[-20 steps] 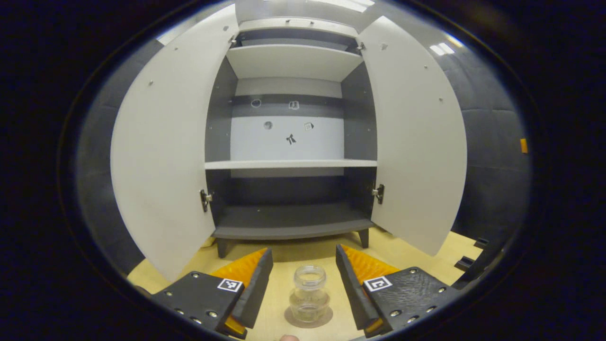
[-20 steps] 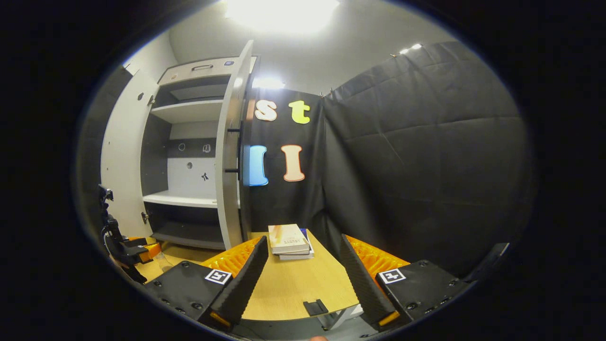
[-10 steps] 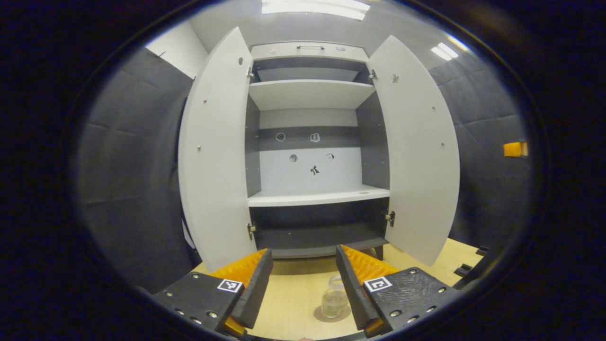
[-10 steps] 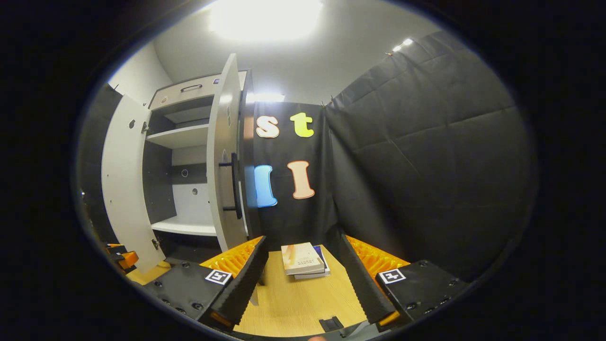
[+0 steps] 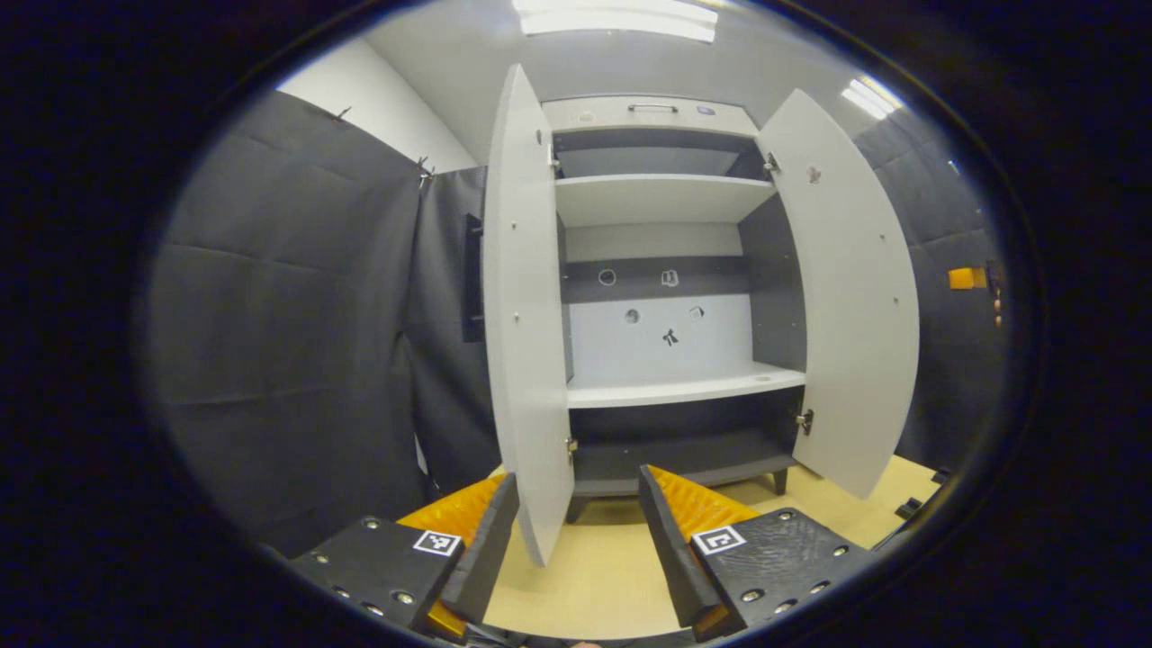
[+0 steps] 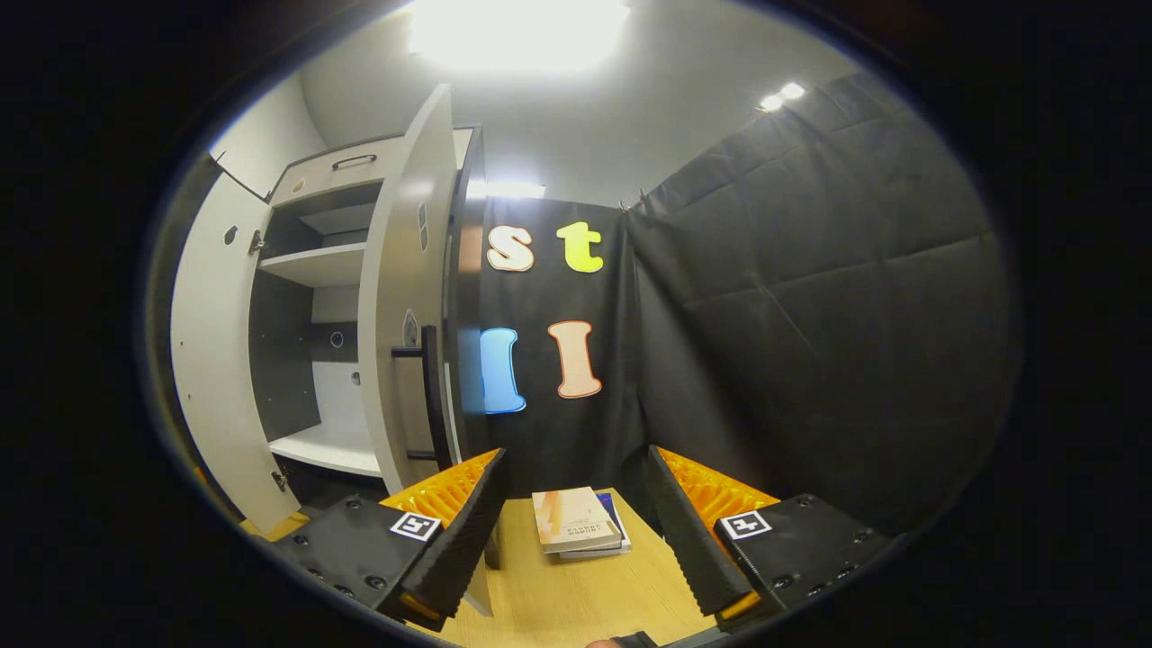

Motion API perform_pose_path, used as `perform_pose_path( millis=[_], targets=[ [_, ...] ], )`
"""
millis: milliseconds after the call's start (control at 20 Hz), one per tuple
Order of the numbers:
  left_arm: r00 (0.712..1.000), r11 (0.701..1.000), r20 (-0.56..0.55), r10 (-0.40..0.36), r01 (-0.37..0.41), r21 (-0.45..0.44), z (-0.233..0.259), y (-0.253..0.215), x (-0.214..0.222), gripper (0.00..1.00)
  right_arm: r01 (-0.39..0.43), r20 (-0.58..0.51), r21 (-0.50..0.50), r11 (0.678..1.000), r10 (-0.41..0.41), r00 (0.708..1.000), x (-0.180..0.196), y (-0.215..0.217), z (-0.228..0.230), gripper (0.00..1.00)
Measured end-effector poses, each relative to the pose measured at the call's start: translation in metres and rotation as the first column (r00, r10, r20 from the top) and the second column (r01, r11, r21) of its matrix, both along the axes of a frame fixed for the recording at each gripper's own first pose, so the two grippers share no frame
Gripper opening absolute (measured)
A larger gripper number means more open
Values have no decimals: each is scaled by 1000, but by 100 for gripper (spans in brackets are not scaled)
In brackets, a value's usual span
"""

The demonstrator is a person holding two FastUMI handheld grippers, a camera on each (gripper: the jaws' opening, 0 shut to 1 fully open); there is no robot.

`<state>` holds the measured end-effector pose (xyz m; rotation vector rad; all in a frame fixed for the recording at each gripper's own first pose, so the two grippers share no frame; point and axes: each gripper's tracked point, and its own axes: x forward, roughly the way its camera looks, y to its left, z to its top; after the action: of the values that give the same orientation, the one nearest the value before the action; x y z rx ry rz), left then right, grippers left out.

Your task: Grasp the bottle in the cabinet with the left hand and place it on the coaster, then close the right door with the right hand and the left door with the left hand.

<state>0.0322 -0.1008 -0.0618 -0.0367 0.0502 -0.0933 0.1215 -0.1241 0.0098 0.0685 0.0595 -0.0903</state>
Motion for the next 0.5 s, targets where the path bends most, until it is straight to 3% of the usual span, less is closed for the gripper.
perform_pose_path(
  millis=[450, 500],
  targets=[
    [993, 994, 27, 112, -112, -15, 13, 92, 11, 78, 48, -23, -44, 998, -49, 999, 42, 33, 6, 93],
    [992, 993, 31, 121, -120, -13, 14, 100, 12, 78, 62, -27, -44, 997, -64, 998, 45, 34, 5, 96]
  ],
)
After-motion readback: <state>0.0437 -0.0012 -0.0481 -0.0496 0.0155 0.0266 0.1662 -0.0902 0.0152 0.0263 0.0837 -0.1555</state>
